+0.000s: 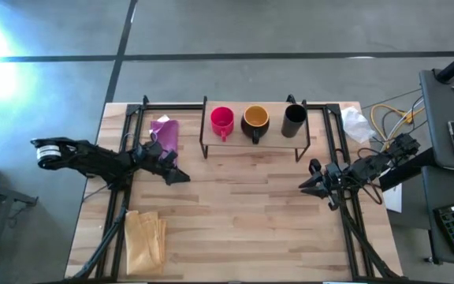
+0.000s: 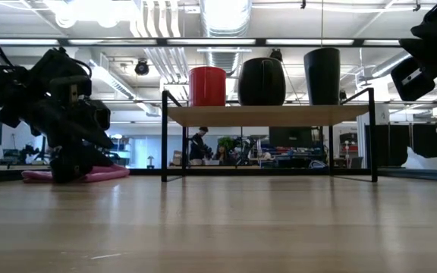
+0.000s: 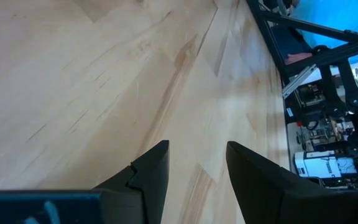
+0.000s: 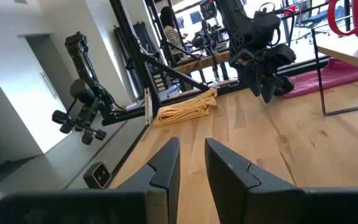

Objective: Stack small to large cups/mugs on shelf
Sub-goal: Return to Home Position

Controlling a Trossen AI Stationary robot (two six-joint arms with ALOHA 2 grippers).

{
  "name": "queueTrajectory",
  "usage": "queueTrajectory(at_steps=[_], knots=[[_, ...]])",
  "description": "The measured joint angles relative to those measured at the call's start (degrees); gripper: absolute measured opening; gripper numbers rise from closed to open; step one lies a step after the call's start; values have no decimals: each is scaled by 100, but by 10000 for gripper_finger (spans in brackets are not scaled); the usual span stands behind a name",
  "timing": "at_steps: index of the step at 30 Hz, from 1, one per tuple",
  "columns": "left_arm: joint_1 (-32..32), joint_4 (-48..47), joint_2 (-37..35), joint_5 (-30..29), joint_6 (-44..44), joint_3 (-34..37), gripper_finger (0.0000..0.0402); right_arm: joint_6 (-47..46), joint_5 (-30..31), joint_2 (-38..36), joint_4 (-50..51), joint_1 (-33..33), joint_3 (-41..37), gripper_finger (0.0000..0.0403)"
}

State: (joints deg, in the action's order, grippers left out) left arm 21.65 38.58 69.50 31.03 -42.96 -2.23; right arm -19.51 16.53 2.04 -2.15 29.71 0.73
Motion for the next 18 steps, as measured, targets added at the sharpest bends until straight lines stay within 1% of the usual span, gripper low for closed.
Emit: queueTrajectory(at_steps=[18], knots=[[0,-10,-55,0,-17,5,146,-1,0,0,0,0,0,68]])
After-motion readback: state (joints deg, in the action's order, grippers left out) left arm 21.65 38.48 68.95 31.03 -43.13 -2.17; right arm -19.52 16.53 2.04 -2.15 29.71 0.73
